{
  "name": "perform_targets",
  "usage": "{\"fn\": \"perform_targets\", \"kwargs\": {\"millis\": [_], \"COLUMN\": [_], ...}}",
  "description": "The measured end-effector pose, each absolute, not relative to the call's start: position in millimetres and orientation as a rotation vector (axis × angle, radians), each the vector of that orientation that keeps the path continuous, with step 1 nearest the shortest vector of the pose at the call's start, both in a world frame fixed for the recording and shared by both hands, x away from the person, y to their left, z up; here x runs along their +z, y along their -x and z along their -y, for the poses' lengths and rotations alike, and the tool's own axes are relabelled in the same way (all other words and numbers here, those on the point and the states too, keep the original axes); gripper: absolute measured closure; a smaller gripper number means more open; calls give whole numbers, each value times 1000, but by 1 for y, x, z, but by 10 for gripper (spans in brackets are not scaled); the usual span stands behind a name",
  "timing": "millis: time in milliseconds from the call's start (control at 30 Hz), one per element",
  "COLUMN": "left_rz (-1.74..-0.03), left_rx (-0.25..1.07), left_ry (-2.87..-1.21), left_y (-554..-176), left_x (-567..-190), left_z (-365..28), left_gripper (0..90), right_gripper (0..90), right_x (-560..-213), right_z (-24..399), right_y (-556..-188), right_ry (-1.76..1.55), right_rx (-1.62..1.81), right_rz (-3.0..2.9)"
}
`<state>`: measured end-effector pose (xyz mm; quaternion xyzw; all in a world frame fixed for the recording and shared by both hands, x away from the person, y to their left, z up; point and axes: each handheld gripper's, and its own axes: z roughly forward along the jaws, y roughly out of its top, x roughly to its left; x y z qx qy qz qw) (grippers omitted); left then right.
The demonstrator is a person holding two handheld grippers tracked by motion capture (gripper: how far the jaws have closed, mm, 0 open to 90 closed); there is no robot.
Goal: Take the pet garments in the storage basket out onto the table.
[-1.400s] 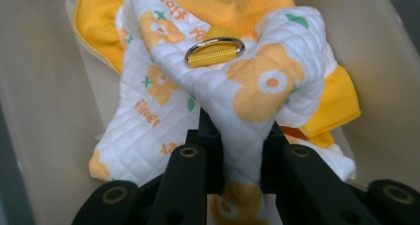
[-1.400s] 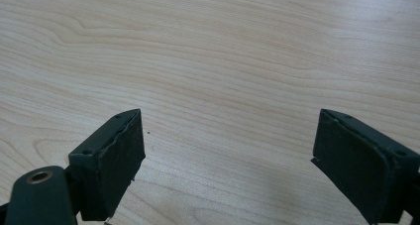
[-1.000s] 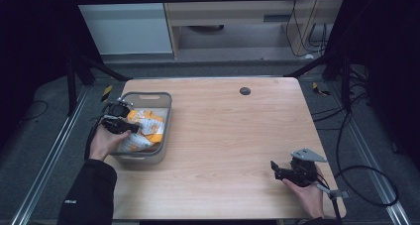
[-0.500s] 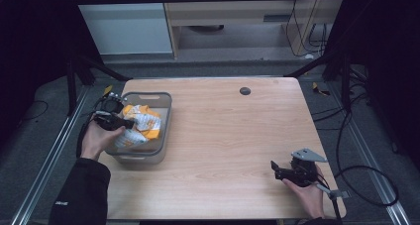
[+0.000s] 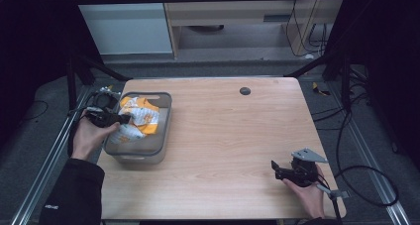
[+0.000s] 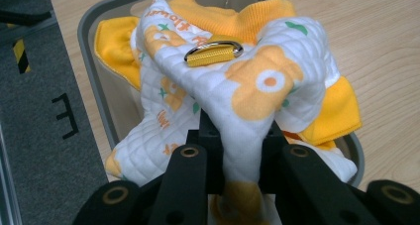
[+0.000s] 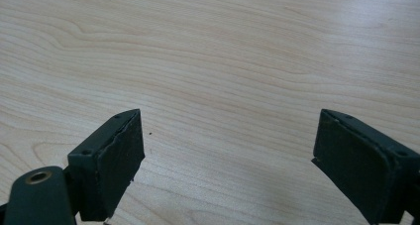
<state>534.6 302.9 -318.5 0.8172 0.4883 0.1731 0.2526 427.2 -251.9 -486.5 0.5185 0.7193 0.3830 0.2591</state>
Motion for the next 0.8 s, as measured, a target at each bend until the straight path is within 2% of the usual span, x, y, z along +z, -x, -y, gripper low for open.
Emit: {"fn": "perform_targets", "kwargs": {"millis": [800], "left_rz": [-1165], "left_rx": [497], "left_ry": [-2247], "left_y": [-509], "left_x": [-285], "left_z": [-283], "left_gripper": [790], "right_gripper": [120], "right_x": [-486], "right_z": [252], "right_y": [-427], "right_ry": [-1394], "right_rx": [1035], "right_rz": [-1937]}}
